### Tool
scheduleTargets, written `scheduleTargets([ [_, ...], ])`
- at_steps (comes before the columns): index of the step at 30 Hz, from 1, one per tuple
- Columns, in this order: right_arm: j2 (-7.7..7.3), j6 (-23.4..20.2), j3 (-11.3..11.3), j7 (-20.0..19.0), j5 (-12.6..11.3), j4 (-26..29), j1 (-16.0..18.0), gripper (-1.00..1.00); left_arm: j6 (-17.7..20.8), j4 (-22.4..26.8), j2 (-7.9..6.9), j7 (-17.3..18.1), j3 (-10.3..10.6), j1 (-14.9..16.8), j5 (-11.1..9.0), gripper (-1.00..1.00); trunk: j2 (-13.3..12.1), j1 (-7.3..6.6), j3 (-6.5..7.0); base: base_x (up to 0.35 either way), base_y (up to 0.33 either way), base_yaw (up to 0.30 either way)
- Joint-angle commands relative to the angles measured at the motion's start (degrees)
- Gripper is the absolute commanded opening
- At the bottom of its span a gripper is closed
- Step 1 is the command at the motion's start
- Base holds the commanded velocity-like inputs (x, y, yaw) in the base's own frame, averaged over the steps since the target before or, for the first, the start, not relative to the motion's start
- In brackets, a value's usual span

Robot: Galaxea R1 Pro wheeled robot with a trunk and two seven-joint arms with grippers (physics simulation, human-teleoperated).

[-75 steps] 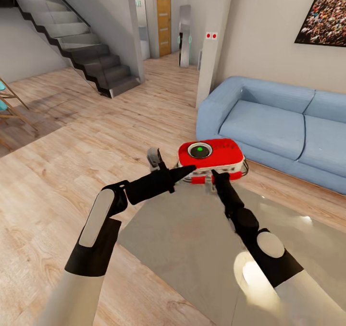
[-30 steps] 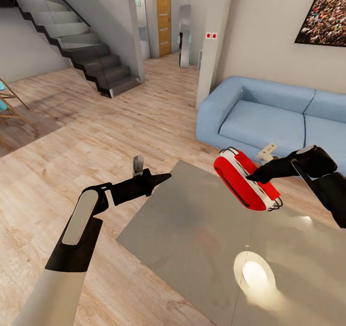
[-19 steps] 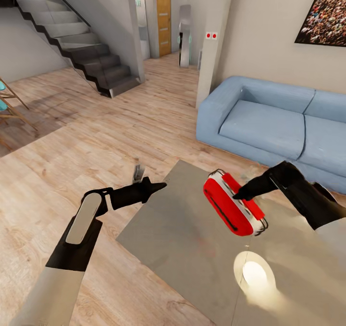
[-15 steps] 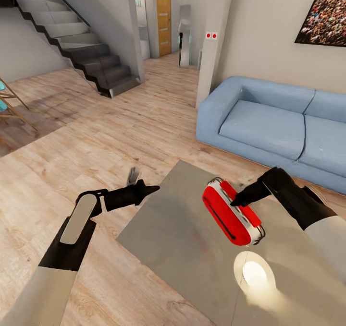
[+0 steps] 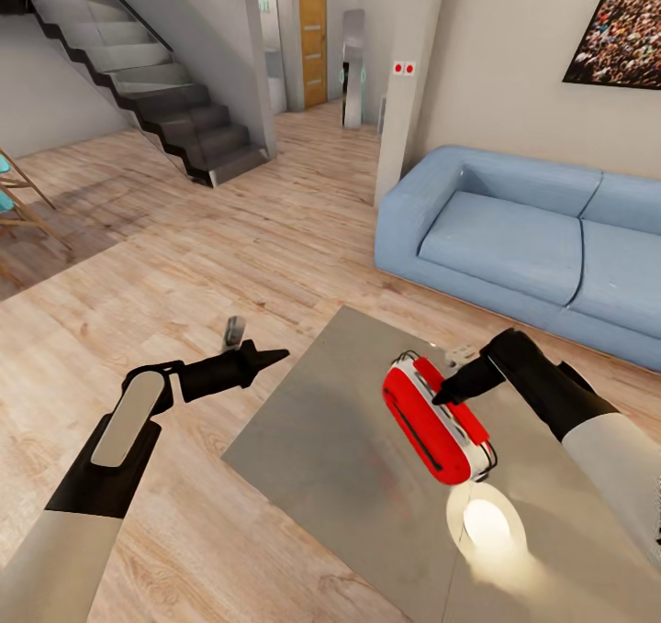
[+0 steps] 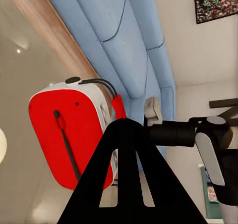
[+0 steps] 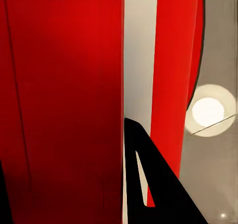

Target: Turn on the radio receiver that's on the table in the living room.

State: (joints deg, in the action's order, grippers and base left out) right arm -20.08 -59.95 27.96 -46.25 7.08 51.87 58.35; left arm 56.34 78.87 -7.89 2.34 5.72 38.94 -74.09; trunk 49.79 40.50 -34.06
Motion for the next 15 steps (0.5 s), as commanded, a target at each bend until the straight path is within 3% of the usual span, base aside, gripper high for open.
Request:
scheduleTargets([
  [1,0.05,-0.05,-0.05,0.72,-0.19,-0.23,0.01,-1.0,0.0,-0.01,-0.04,0.05,0.0,0.0,-0.01,-1.0,0.0,0.0,0.0,0.0,0.0,0.0],
  [7,0.13,-0.05,-0.45,4.65,-0.29,-2.85,0.01,-1.0,0.0,-0.03,-0.18,0.17,0.01,0.0,0.0,-1.0,0.0,0.0,0.0,0.0,0.0,0.0],
  [15,0.13,-0.05,-0.67,5.27,-0.89,-4.8,0.01,-1.0,0.0,-0.03,-0.18,0.17,0.01,0.0,0.0,-1.0,0.0,0.0,0.0,0.0,0.0,0.0],
])
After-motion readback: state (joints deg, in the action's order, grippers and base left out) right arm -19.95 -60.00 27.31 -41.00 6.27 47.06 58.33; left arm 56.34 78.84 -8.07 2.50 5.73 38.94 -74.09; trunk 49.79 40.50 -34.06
